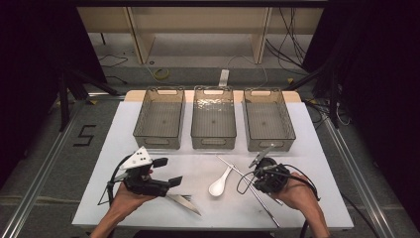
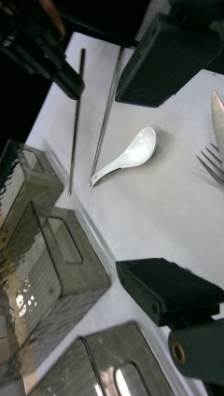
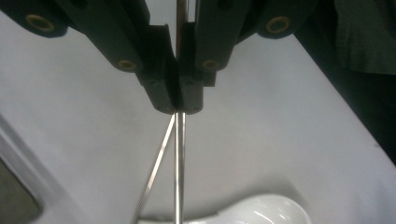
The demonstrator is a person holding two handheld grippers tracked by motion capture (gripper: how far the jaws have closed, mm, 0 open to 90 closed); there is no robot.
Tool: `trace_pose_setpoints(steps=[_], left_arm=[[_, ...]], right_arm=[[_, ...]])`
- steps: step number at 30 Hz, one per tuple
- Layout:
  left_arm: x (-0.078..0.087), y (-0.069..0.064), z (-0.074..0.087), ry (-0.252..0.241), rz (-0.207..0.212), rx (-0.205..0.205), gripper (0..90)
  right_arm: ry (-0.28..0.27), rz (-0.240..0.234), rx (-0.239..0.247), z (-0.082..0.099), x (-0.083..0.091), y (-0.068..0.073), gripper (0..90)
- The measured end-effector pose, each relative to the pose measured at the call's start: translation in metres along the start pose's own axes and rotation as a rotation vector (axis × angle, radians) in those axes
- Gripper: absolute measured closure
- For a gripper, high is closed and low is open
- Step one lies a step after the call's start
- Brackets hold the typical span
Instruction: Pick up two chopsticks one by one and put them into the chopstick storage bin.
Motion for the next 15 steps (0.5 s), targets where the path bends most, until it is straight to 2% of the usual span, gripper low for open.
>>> trace_pose_setpoints(steps=[1,2,4,6,7,12,14,15], left_arm=[[-0.003,-0.002,-0.002,0.005,-0.002,-0.009,15.2],[-0.008,-0.005,-0.003,0.013,0.006,-0.018,15.3],[-0.014,-0.009,-0.003,0.041,0.013,-0.042,15.2],[-0.022,-0.012,-0.003,0.072,0.014,-0.076,15.3],[-0.025,-0.014,-0.003,0.078,0.025,-0.084,15.5],[-0.035,-0.021,-0.004,0.108,0.048,-0.145,16.4],[-0.04,-0.027,-0.005,0.12,0.073,-0.16,16.6],[-0.042,-0.03,-0.004,0.134,0.095,-0.173,17.1]], right_arm=[[-0.001,-0.006,0.005,-0.003,0.001,0.004,86.0],[-0.007,-0.01,0.039,-0.009,0.002,0.013,86.1],[-0.005,-0.011,0.047,-0.011,0.002,0.016,86.0],[-0.011,-0.017,0.078,-0.016,0.002,0.022,86.0],[-0.008,-0.019,0.101,-0.02,0.002,0.027,86.1],[-0.006,-0.035,0.133,-0.025,0.0,0.035,86.0],[-0.007,-0.037,0.162,-0.027,-0.002,0.038,86.1],[-0.003,-0.039,0.16,-0.027,-0.002,0.04,86.0]])
Point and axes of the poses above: each handheld gripper's, and its own axes: x roughly backward along the jaws, z roughly out of its underside, y roughly to its left, the point moved 10 cm from there along -x, roughly forward along the jaws, and after that the axes turned 2 degrees about -x, right-handed, at the moved point
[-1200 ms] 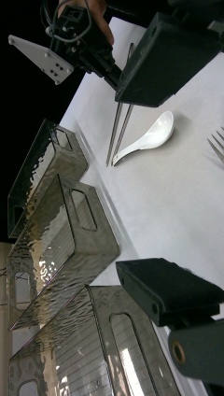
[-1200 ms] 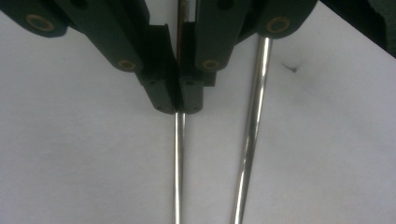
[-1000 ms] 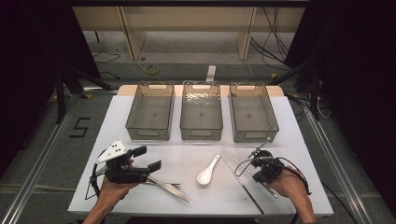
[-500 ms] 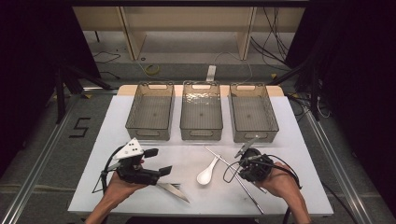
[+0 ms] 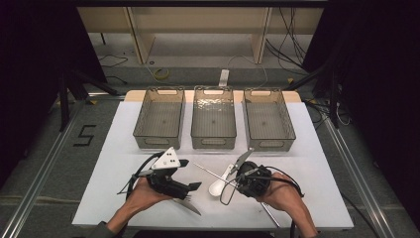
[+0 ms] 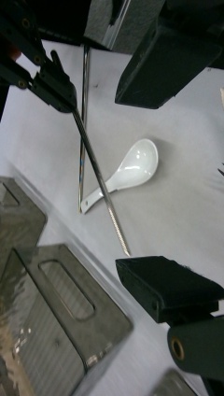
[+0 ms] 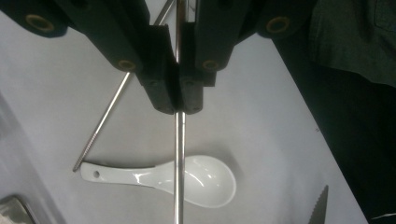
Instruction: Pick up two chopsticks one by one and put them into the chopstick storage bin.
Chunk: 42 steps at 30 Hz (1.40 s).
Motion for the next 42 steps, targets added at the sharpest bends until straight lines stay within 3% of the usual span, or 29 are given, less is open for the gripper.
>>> trace_pose_setpoints(steps=[3,8,9,18,24,28,34,35,42], left_arm=[[-0.008,-0.008,0.004,0.062,0.052,-0.026,17.5],[-0.019,-0.014,0.011,0.142,0.066,-0.089,19.0],[-0.02,-0.016,0.011,0.146,0.068,-0.096,19.9],[-0.028,-0.021,0.014,0.186,0.069,-0.136,23.6],[-0.032,-0.025,0.023,0.249,0.094,-0.154,31.0],[-0.033,-0.026,0.026,0.272,0.087,-0.177,37.7],[-0.035,-0.031,0.032,0.316,0.108,-0.208,47.2],[-0.035,-0.032,0.033,0.315,0.105,-0.211,48.7],[-0.035,-0.033,0.034,0.33,0.111,-0.232,57.6]], right_arm=[[-0.002,-0.001,0.039,-0.005,0.0,0.005,86.0],[0.003,-0.008,0.086,-0.011,0.0,0.012,86.0],[-0.012,-0.009,0.087,-0.014,-0.001,0.014,86.0],[0.025,-0.021,0.14,-0.014,-0.003,0.024,86.0],[0.026,-0.035,0.177,-0.017,-0.007,0.032,86.0],[0.023,-0.047,0.208,-0.017,-0.01,0.035,86.0],[0.004,-0.068,0.209,-0.018,-0.009,0.038,86.0],[0.022,-0.066,0.221,-0.016,-0.008,0.037,86.0],[0.01,-0.088,0.23,-0.017,-0.01,0.039,86.0]])
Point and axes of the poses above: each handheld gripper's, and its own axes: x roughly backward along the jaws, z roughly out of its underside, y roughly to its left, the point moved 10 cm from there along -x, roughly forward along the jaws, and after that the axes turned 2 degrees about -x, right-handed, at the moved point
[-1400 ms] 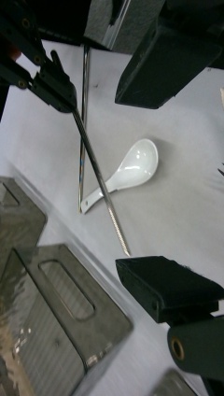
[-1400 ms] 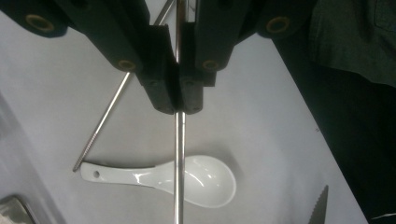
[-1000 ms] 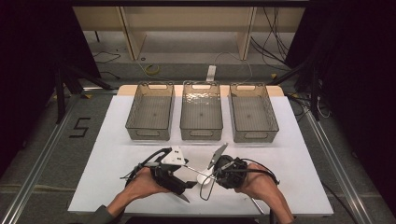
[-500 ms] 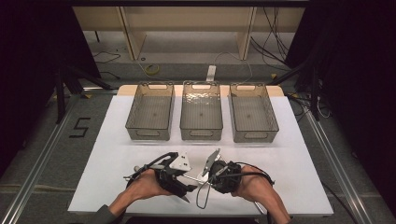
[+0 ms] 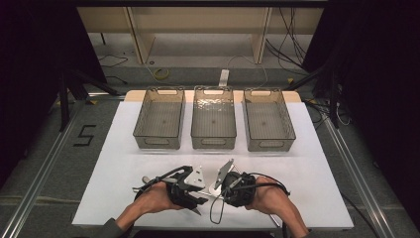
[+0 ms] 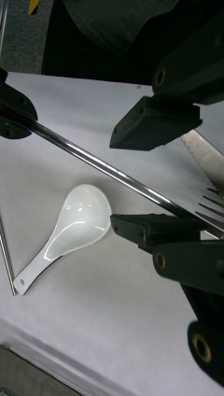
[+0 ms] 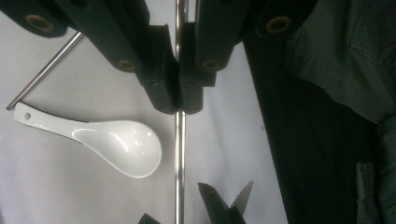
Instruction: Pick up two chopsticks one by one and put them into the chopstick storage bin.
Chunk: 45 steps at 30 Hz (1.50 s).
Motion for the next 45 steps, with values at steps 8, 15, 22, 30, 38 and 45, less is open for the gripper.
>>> trace_pose_setpoints(steps=[8,15,22,30,38,45], left_arm=[[-0.002,-0.003,0.002,0.021,0.009,-0.03,71.5],[0.003,-0.011,0.004,0.037,0.057,-0.097,78.6],[0.001,-0.012,0.009,0.056,0.068,-0.108,85.6],[0.012,0.009,0.009,0.026,-0.011,-0.008,85.7],[0.031,0.04,0.013,-0.006,-0.101,0.128,85.7],[0.059,0.081,0.023,-0.09,-0.2,0.286,85.7]], right_arm=[[0.003,-0.026,0.043,0.002,0.0,0.002,86.0],[-0.017,-0.044,0.08,0.002,-0.001,0.003,84.8],[-0.111,-0.01,-0.037,-0.001,0.01,-0.014,64.5],[-0.309,0.013,-0.274,-0.004,0.029,-0.037,37.8],[-0.438,0.105,-0.382,0.007,0.035,-0.055,31.5],[-0.416,0.147,-0.465,0.033,0.028,-0.063,24.9]])
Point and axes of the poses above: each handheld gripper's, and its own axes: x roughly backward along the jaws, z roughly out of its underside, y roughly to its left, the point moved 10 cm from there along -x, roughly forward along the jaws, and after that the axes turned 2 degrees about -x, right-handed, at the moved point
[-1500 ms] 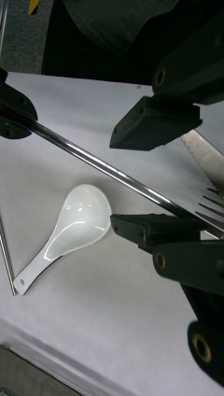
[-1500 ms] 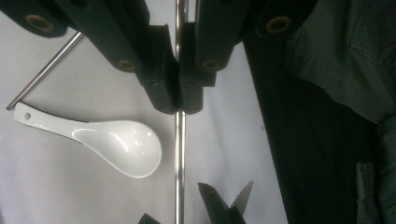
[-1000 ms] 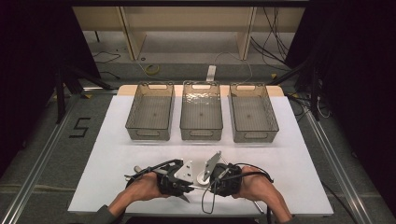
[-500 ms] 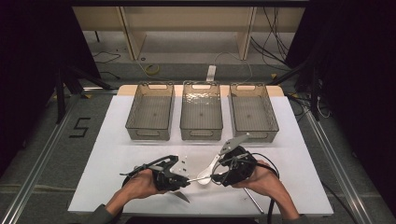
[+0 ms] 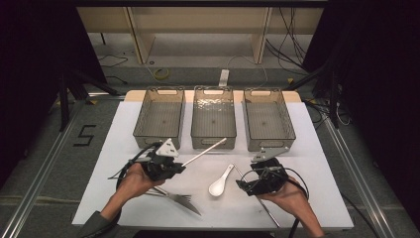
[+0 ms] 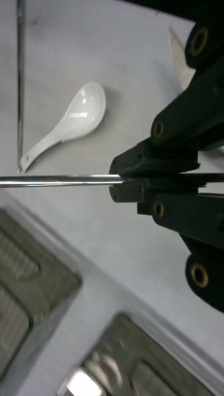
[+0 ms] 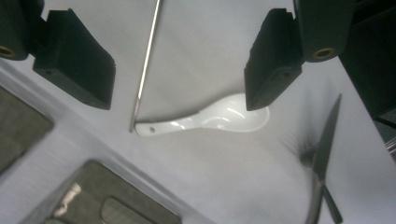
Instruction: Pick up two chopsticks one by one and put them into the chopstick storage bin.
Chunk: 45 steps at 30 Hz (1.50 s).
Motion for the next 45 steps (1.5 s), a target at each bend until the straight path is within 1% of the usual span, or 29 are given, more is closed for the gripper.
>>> trace_pose_setpoints(steps=[3,5,7,8,9,10,12,14,17,21,24,26,27,31,34,35,37,41,44,45], left_arm=[[0.008,0.019,-0.002,-0.028,-0.028,0.044,85.7],[0.013,0.032,-0.004,-0.042,-0.052,0.074,85.7],[0.019,0.049,-0.006,-0.059,-0.071,0.114,85.7],[0.021,0.056,-0.008,-0.066,-0.086,0.131,85.7],[0.023,0.06,-0.008,-0.071,-0.092,0.145,85.7],[0.024,0.067,-0.01,-0.079,-0.1,0.161,85.7],[0.025,0.078,-0.012,-0.089,-0.116,0.187,85.7],[0.025,0.087,-0.014,-0.091,-0.132,0.202,85.7],[0.023,0.101,-0.017,-0.086,-0.148,0.231,85.7],[0.021,0.12,-0.021,-0.079,-0.177,0.254,85.7],[0.02,0.131,-0.026,-0.083,-0.199,0.265,85.7],[0.02,0.136,-0.029,-0.079,-0.199,0.271,85.6],[0.019,0.14,-0.031,-0.081,-0.208,0.277,85.7],[0.014,0.154,-0.035,-0.076,-0.223,0.294,85.7],[0.009,0.163,-0.034,-0.068,-0.24,0.302,85.7],[0.007,0.166,-0.033,-0.069,-0.242,0.311,85.6],[0.003,0.173,-0.03,-0.058,-0.258,0.321,85.6],[-0.002,0.184,-0.027,-0.055,-0.264,0.345,85.6],[-0.006,0.191,-0.025,-0.056,-0.272,0.351,85.5],[-0.007,0.193,-0.025,-0.056,-0.273,0.359,85.5]], right_arm=[[-0.013,0.02,-0.024,0.009,0.002,-0.004,24.9],[-0.032,0.038,-0.018,0.012,0.004,-0.006,25.3],[-0.039,0.037,-0.019,0.015,0.006,-0.006,25.4],[-0.051,0.043,-0.02,0.017,0.008,-0.006,25.5],[-0.053,0.043,-0.022,0.019,0.008,-0.006,25.5],[-0.053,0.042,-0.027,0.02,0.008,-0.005,25.5],[-0.051,0.041,-0.029,0.024,0.008,-0.006,24.9],[-0.048,0.039,-0.029,0.027,0.008,-0.004,24.5],[-0.043,0.038,-0.03,0.03,0.007,-0.002,24.1],[-0.038,0.041,-0.04,0.034,0.006,-0.003,23.6],[-0.038,0.041,-0.036,0.038,0.007,-0.003,23.6],[-0.04,0.043,-0.038,0.039,0.007,-0.003,23.6],[-0.036,0.046,-0.033,0.039,0.008,-0.003,23.6],[-0.036,0.052,-0.019,0.041,0.01,0.001,23.6],[-0.041,0.05,-0.023,0.043,0.011,0.001,23.7],[-0.039,0.048,-0.023,0.044,0.011,0.001,23.7],[-0.042,0.038,-0.018,0.044,0.01,0.002,23.6],[-0.04,0.026,-0.01,0.045,0.009,0.005,23.3],[-0.035,0.022,-0.005,0.044,0.009,0.007,22.5],[-0.039,0.02,-0.003,0.044,0.009,0.008,22.5]])
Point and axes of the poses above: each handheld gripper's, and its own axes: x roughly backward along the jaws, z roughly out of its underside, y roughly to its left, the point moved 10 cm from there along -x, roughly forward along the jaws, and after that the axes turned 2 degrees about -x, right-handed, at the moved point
